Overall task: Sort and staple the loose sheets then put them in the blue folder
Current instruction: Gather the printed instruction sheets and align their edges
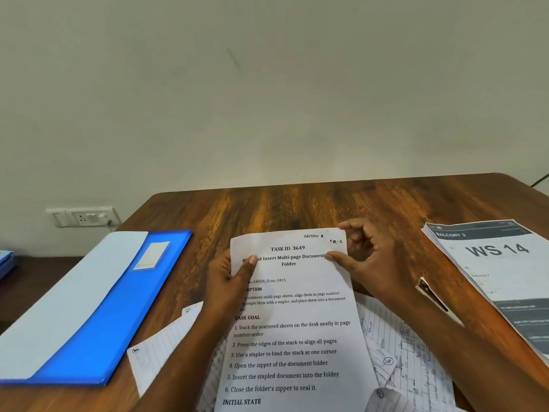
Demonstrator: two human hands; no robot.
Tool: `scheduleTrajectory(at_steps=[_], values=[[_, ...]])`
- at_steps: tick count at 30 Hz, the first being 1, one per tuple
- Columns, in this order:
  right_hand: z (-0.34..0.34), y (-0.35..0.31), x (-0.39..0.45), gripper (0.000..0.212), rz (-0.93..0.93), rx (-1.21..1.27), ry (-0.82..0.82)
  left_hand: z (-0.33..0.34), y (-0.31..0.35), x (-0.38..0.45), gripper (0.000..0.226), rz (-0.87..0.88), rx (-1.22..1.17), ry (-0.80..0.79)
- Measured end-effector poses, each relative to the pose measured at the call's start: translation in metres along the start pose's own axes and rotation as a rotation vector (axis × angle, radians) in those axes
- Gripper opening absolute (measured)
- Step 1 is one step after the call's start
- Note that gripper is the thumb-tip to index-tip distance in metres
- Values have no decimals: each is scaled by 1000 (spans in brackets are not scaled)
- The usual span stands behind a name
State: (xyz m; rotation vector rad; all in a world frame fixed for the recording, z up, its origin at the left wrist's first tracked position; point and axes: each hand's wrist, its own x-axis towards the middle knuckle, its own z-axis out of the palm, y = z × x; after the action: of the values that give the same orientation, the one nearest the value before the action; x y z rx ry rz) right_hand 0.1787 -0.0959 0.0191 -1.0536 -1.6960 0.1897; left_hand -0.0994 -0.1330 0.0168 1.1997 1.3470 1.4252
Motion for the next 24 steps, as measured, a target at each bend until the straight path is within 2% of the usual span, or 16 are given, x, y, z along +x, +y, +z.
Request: scheduleTrajectory(at_steps=[2,4,7,12,17,24], values=[[1,0,-2,54,-25,-13,18,1,0,0,17,8,5,18],[1,0,-3,44,-78,-52,39,1,0,0,16,21,7,29],[2,-2,-4,25,-249,-166,68,2,0,-1,16,27,-15,36],[4,-3,-5,13,-425,-173,77,4,0,-1,16,21,-19,43],[5,-4,-5,22,-511,-178,72,4,2,-3,15,10,-52,30],[2,-15,-8,7,-555,-163,121,5,1,-2,10,17,-49,47]])
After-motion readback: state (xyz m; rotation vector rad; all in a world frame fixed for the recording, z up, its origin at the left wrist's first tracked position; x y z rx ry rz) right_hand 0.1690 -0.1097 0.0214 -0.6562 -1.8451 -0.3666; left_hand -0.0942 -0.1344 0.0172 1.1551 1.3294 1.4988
